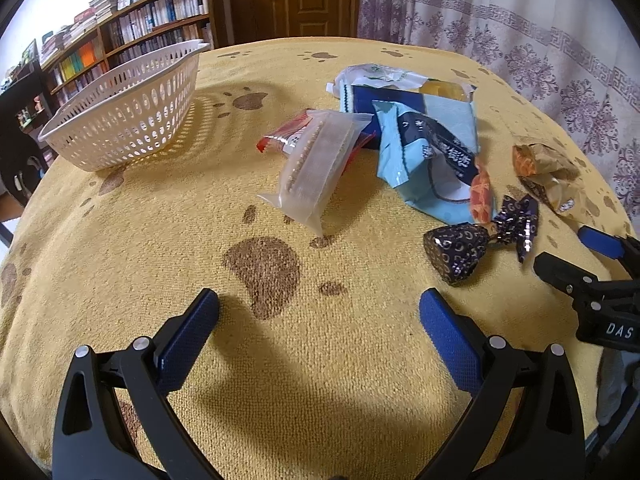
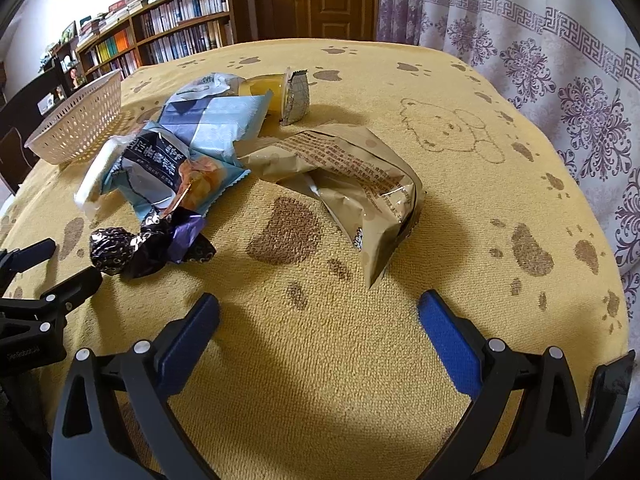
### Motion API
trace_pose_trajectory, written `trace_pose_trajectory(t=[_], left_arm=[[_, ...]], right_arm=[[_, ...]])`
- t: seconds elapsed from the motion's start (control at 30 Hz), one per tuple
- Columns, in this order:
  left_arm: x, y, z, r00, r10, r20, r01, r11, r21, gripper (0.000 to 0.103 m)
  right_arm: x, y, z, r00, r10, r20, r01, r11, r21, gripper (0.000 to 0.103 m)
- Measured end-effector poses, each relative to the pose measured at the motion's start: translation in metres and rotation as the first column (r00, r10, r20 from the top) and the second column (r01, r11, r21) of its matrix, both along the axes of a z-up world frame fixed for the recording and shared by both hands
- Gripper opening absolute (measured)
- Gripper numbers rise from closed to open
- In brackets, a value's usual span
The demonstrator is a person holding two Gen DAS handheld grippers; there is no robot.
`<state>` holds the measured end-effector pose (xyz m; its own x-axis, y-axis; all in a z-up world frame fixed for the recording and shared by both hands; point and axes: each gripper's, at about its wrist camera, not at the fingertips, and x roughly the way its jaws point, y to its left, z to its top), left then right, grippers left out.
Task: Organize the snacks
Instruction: 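Grasp the clear stick bag with left tool while right tool grasps gold chip bag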
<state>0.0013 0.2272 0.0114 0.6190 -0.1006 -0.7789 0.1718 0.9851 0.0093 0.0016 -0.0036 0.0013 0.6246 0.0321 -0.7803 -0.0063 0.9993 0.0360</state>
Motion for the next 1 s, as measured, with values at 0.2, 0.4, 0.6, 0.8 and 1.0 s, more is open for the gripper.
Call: trace_pose_trajectory(t=[0.2,0.4,0.6,0.8,1.0], left_arm=[[-0.006,0.012,0.006,0.999,-0.036,-0.002,0.036,0.991,-0.125,0.101],[-0.001,0.018,0.016,0.999,-0.008,0.037,0.012,0.995,-0.100,0.101],[0.012,0.021,0.029,0.997,0.013,0.071,-0.009,0.998,-0.056,0.101],[0.033,0.013,0.035,0.995,-0.022,0.099,0.023,1.000,-0.010,0.101],[0.063,0.005,0.026,0.998,-0.042,0.054,0.043,0.999,-0.021,0.078]], right_arm=[[-0.006,-0.012,0.007,0.999,0.032,0.017,-0.033,0.998,0.056,0.098],[-0.002,-0.028,0.031,0.994,0.012,0.107,-0.018,0.998,0.055,0.098],[0.034,-0.028,0.034,0.988,0.086,0.130,-0.086,0.996,-0.005,0.098],[0.061,-0.020,0.019,0.986,0.142,0.082,-0.140,0.990,-0.031,0.084],[0.067,-0.017,0.012,0.987,0.149,0.061,-0.149,0.989,-0.003,0.060]])
